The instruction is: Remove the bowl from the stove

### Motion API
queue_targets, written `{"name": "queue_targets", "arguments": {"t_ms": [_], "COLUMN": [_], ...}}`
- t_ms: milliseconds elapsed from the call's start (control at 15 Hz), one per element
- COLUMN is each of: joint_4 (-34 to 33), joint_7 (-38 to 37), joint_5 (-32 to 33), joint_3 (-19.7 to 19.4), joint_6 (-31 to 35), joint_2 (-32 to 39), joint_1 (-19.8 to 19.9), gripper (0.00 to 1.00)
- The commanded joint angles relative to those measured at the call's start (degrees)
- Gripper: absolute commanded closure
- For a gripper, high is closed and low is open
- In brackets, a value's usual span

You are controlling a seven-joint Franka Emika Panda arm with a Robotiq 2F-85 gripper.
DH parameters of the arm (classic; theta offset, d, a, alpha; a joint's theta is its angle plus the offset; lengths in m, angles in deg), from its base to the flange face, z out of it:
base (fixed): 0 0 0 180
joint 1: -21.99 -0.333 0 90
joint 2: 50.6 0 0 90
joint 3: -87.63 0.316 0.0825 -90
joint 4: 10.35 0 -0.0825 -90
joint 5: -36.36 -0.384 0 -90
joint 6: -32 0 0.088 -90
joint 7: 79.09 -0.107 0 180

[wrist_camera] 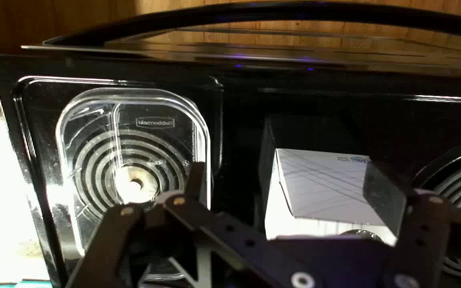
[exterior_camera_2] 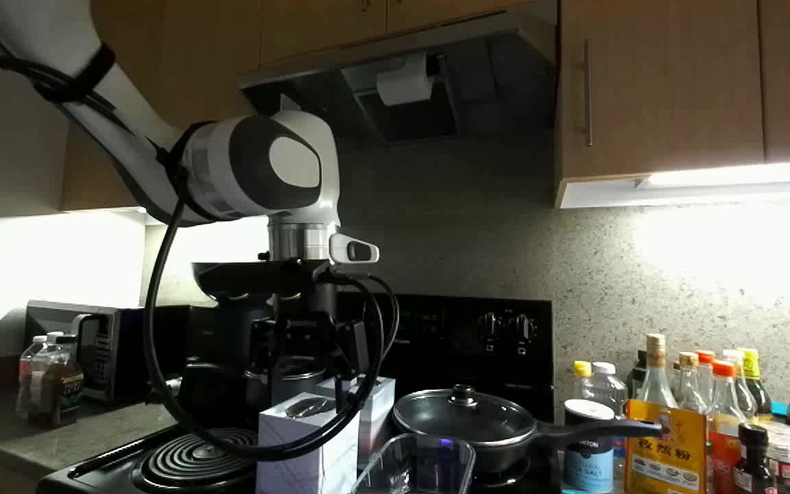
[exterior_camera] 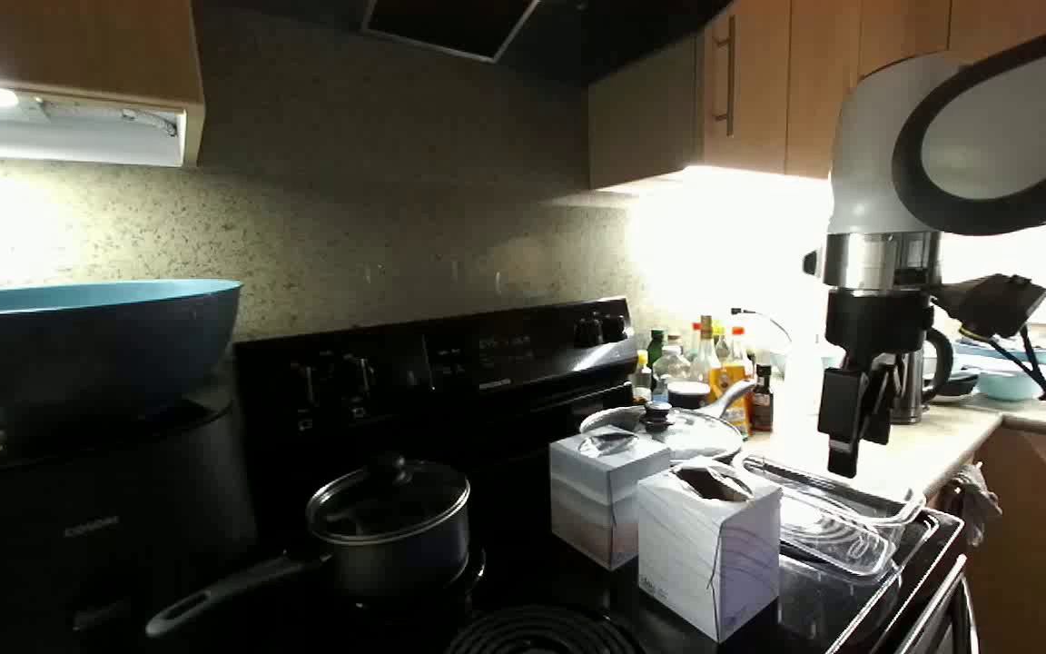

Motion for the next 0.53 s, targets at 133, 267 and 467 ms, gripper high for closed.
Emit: {"name": "queue_targets", "arguments": {"t_ms": [133, 267, 467], "joint_4": [-0.1, -0.1, -1.1], "joint_7": [0.1, 0.1, -0.1], "joint_5": [-0.1, -0.1, 0.4], "joint_3": [0.2, 0.2, -0.5], "joint_6": [-0.2, -0.2, 0.4], "joint_2": [0.1, 0.1, 1.3], "joint_1": [0.1, 0.1, 1.2], "gripper": [0.0, 0.0, 0.0]}}
